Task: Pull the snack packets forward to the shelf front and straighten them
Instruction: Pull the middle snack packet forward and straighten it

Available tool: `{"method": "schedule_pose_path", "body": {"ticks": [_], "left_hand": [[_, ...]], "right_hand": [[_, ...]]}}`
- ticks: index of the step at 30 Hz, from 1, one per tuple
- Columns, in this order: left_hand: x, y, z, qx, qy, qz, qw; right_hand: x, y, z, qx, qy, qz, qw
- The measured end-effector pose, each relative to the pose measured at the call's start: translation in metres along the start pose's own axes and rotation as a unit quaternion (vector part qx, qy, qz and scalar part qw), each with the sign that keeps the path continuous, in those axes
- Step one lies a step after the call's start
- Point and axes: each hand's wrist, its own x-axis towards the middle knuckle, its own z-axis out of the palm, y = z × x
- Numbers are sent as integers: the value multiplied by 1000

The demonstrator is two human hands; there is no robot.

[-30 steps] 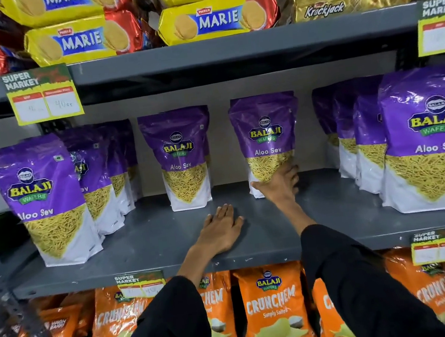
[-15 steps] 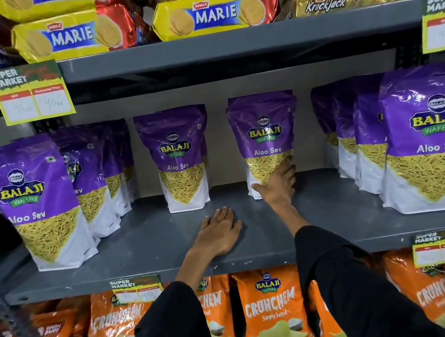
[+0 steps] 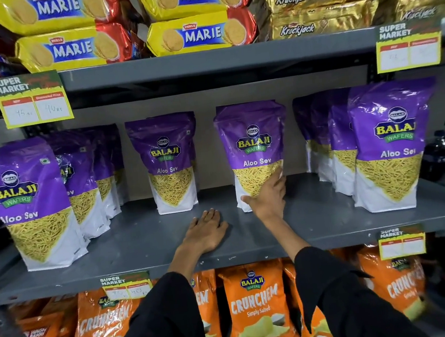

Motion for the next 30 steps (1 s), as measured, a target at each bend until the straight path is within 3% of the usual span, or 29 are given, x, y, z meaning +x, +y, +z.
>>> {"method": "schedule_pose_path", "body": {"ticks": [30], "left_hand": [[-6,8,-4,26,-7,-14,1000]], "right_hand": [[-89,19,-47,-41,49,-29,998]]}}
